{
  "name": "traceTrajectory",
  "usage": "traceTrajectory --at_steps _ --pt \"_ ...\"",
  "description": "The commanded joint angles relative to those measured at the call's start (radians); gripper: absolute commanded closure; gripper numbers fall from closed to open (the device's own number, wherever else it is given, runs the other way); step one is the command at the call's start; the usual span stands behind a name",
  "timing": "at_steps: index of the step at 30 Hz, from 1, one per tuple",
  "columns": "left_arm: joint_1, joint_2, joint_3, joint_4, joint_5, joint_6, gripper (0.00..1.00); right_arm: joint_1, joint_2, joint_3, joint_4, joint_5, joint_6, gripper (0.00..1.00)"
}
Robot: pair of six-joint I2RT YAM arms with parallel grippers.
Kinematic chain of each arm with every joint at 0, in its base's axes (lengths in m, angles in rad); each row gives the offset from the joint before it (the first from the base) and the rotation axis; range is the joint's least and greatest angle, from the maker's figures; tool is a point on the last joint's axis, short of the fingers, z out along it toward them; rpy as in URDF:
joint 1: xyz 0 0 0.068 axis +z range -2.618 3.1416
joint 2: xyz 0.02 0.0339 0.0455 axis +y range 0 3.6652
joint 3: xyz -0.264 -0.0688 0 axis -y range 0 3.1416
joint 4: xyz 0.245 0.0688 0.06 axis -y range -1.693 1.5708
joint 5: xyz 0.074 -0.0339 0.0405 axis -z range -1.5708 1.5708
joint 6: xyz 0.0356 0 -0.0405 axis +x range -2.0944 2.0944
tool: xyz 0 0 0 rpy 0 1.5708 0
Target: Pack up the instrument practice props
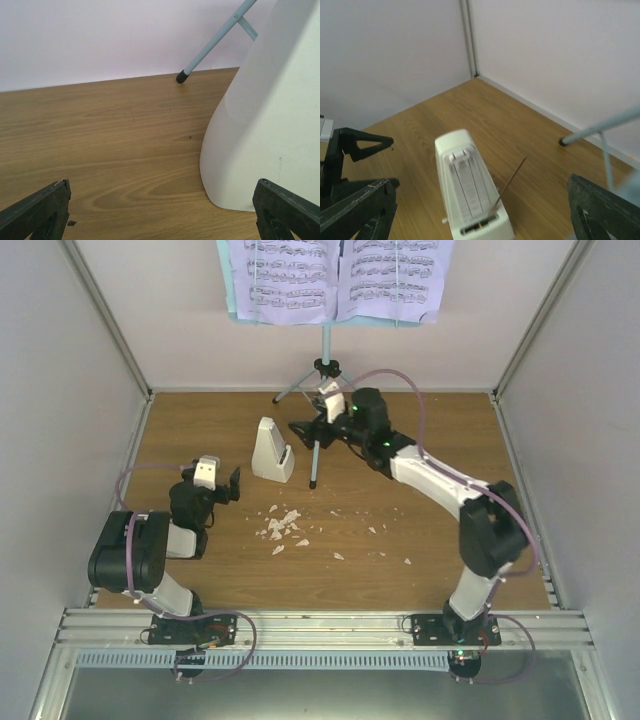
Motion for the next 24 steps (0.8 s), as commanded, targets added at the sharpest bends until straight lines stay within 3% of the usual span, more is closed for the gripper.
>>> traceTrajectory --at_steps 1,4,10,15,24 --pt "-0.002 -0.013 0.007 0.06 0.004 0.002 0.01 0.063 0.166 0.21 -0.099 -0.061 -0.047 0.08" --pt "-0.003 -0.013 0.007 0.061 0.006 0.001 0.01 0.082 0.299 0.368 -0.13 -0.15 -0.051 0.08" --pt "-0.003 -0.013 0.008 0.06 0.01 0.001 0.01 0.092 0.557 0.656 -0.267 -0.174 -0.086 0.08" --pt "-0.003 -0.014 0.007 0.061 0.01 0.0 0.01 0.092 0.628 0.674 -0.261 -0.216 -0.128 0.09" --pt "-0.002 -0.013 0.007 0.062 0.01 0.0 0.01 0.092 0.668 0.668 -0.229 -0.219 -0.151 0.29"
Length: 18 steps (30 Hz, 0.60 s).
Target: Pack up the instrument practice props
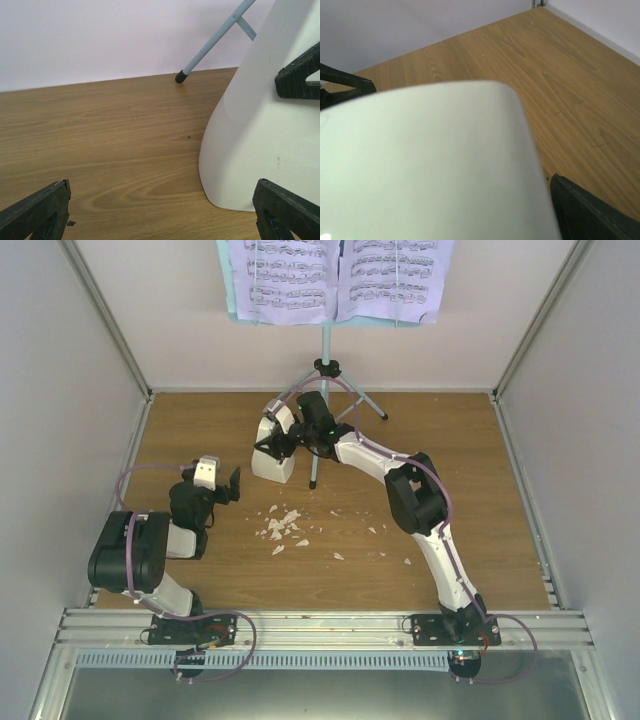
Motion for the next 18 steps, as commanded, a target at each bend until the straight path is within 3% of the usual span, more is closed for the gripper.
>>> traceTrajectory --at_steps 1,8,14,18 --pt "-0.003 -0.015 0.007 0.062 0.005 0.0 0.01 0.005 -0.001 0.022 0.017 -0.025 -0.013 0.32" --pt "-0.003 -0.014 0.006 0.063 0.006 0.001 0.01 0.017 -0.036 0.009 0.037 -0.036 -0.026 0.53" --pt "-0.003 -0.015 0.005 0.062 0.005 0.001 0.01 0.026 -0.109 -0.04 0.065 -0.05 -0.038 0.64" --pt "-0.003 -0.016 0.005 0.066 0.001 0.0 0.01 0.034 -0.17 -0.068 0.086 -0.055 -0.038 0.66"
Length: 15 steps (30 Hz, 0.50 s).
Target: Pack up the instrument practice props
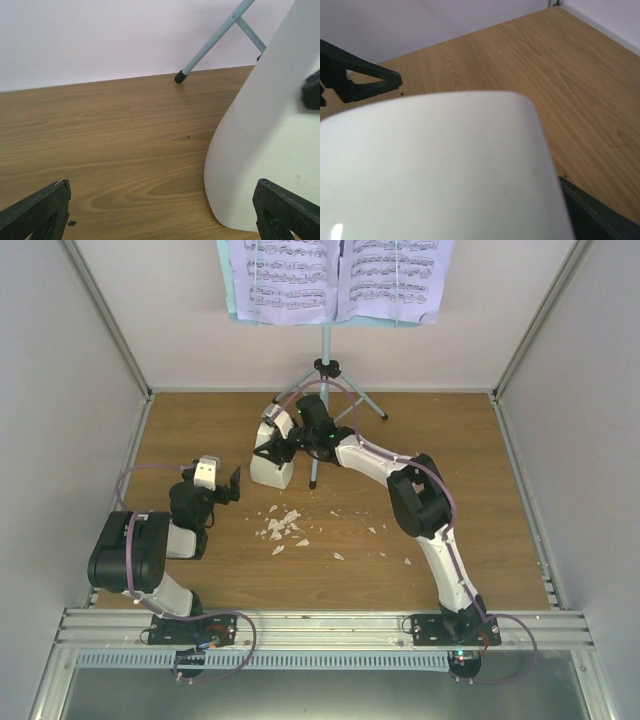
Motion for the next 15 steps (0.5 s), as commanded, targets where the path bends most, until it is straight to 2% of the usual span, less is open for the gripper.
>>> traceTrajectory --at_steps 1,6,8,9,11,14,15 --pt "-0.003 -0.018 0.004 0.064 -0.036 -0.012 0.01 0.023 -0.152 -0.027 0.083 -0.042 -0.002 0.66" --pt "-0.017 -0.073 -0.008 0.041 -0.241 -0.088 0.01 0.022 -0.279 -0.123 0.122 -0.057 0.034 0.66" --pt "-0.037 -0.142 0.045 -0.143 -0.314 -0.121 0.01 0.022 -0.343 -0.181 0.13 -0.041 0.041 0.66" --pt "-0.036 -0.182 0.091 -0.254 -0.309 -0.134 0.01 0.023 -0.381 -0.211 0.13 -0.03 0.041 0.66" --pt "-0.036 -0.255 0.149 -0.377 -0.243 -0.167 0.02 0.023 -0.455 -0.283 0.127 0.013 0.044 0.66" --pt "-0.038 -0.34 0.226 -0.551 -0.118 -0.28 0.05 0.023 -0.578 -0.404 0.11 0.089 0.065 0.66" --pt "-0.04 -0.366 0.262 -0.669 -0.095 -0.324 0.06 0.023 -0.619 -0.45 0.099 0.118 0.072 0.66"
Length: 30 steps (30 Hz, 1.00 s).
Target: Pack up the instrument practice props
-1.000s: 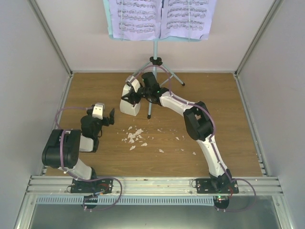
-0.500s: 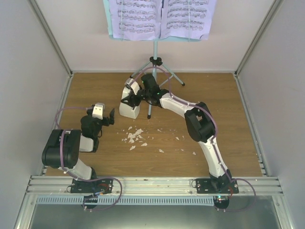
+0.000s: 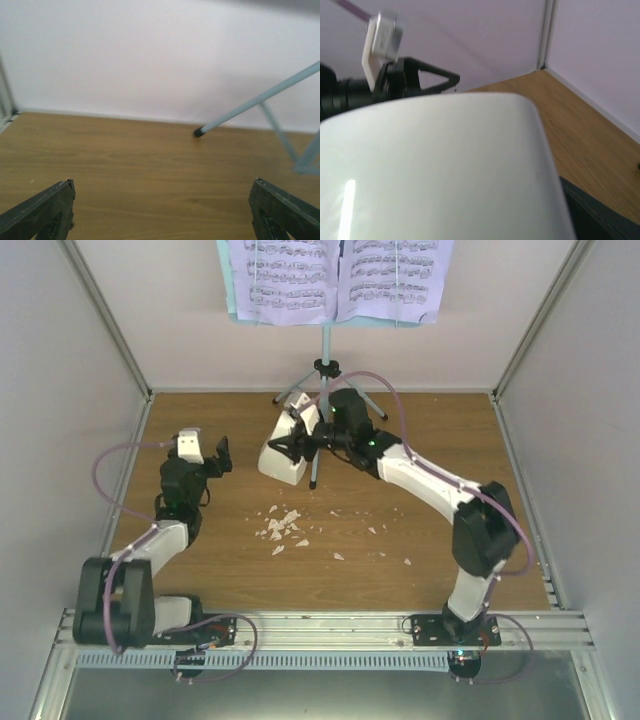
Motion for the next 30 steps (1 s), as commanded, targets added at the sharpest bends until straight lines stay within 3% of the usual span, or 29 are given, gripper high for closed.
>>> traceTrajectory --at_steps 1,6,10,13,17,22,30 --pt "-0.013 -0.124 0.14 -0.377 0.121 -0.195 0.06 0.007 -0.205 -0.171 0.056 0.121 0.055 0.66" --pt "-0.009 -0.184 0.364 -0.769 0.354 -0.153 0.01 0.007 -0.402 -0.43 0.073 0.275 0.182 0.66" --pt "-0.005 -0.264 0.503 -0.989 0.297 -0.048 0.01 0.013 -0.527 -0.59 0.097 0.414 0.29 0.66" --pt "-0.003 -0.381 0.508 -0.998 0.31 0.061 0.01 0.038 -0.6 -0.667 0.09 0.607 0.363 0.67" --pt "-0.007 -0.519 0.416 -0.961 0.222 0.082 0.01 0.08 -0.665 -0.735 0.104 0.747 0.436 0.67" --pt "-0.007 -0.586 0.293 -0.914 0.151 0.132 0.01 0.146 -0.685 -0.769 0.126 0.861 0.484 0.65" --pt "-0.007 -0.594 0.243 -0.894 0.093 0.15 0.01 0.214 -0.631 -0.813 0.206 0.928 0.541 0.64"
